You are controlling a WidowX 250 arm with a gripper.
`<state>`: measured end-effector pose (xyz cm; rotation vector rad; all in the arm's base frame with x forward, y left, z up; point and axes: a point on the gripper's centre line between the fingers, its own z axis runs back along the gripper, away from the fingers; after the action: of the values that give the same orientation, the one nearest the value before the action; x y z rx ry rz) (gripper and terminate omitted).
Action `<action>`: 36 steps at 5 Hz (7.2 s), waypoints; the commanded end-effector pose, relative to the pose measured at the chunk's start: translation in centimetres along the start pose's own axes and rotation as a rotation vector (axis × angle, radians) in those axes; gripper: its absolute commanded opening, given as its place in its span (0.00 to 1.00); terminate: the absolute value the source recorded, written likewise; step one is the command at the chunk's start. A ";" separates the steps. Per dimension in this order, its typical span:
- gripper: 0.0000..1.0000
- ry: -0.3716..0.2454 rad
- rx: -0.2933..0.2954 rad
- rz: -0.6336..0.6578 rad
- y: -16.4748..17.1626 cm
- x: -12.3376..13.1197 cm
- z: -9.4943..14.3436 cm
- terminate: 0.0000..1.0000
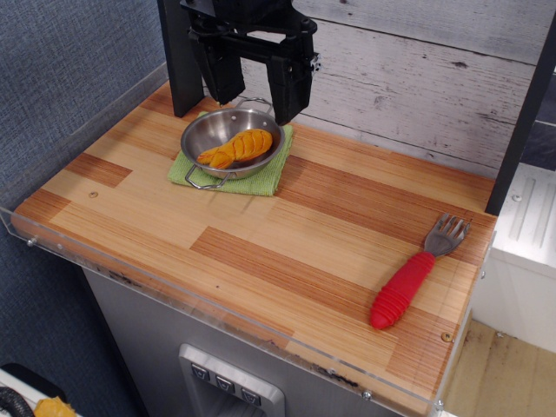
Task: Moves the fork to the left side of the table.
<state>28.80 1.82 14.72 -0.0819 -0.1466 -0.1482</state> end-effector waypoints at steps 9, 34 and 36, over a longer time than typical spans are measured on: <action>1.00 0.010 0.069 -0.138 -11.2 0.5 -12.9 0.00; 1.00 0.064 0.072 -0.048 0.8 -0.9 -0.9 0.00; 1.00 0.011 0.145 -0.061 -1.6 -1.1 -1.1 0.00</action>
<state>28.39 0.13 12.34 0.0661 -0.1116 -0.1949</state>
